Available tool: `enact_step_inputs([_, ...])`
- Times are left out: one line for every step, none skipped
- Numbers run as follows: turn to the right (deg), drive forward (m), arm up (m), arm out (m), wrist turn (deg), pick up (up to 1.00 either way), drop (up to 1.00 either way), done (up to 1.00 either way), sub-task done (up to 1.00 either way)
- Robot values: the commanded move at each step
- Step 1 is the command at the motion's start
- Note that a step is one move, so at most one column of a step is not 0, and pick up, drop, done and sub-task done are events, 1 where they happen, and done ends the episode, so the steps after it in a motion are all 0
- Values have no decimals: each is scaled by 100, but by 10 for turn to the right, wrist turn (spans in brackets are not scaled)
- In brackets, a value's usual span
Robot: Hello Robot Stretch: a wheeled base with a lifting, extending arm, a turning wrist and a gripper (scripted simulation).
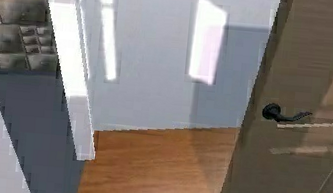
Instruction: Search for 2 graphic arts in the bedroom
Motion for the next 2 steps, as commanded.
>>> enact_step_inputs([0, 100, 0, 0, 0, 0, 0, 0, 0])
enact_step_inputs([-30, 0, 0, 0, 0, 0, 0, 0, 0])
